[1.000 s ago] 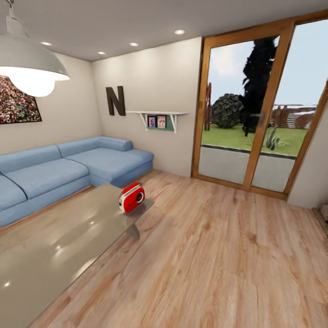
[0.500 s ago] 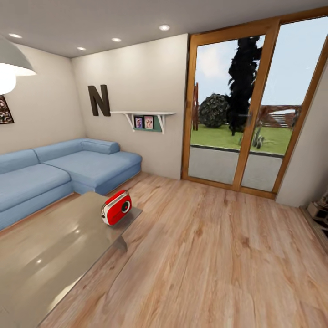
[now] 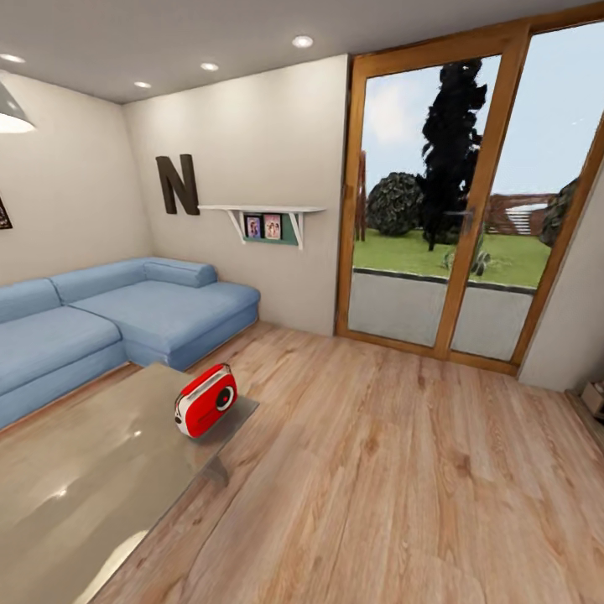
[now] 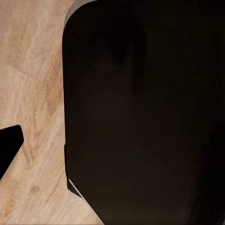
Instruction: Turn on the radio receiver that's on the table in the living room.
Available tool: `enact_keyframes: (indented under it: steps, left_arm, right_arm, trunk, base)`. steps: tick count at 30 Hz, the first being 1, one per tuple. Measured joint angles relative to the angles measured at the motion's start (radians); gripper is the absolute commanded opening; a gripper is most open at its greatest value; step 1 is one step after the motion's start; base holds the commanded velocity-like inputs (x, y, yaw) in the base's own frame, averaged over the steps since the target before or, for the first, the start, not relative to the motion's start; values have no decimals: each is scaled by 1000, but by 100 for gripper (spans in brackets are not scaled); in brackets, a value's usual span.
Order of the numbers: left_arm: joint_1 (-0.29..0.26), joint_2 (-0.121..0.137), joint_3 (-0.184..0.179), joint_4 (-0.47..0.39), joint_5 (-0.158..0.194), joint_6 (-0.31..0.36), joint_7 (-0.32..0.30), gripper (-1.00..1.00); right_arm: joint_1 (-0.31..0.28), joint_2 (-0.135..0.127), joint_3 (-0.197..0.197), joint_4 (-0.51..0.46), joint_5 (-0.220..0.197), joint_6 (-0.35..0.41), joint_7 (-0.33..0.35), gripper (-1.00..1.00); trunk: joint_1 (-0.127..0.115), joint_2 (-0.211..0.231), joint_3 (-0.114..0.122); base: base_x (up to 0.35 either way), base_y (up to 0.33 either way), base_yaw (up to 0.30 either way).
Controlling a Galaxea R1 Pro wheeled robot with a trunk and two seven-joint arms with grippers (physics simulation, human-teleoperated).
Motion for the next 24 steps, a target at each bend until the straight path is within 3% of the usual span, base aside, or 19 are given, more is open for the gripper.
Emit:
enact_keyframes:
  steps: [24]
  left_arm:
    - [0,-2,0,-2,-1,-1,0,100]
  right_arm:
    - [0,0,0,0,0,0,0,100]
  trunk:
    - [0,0,0]
  base:
    - [328,0,0]
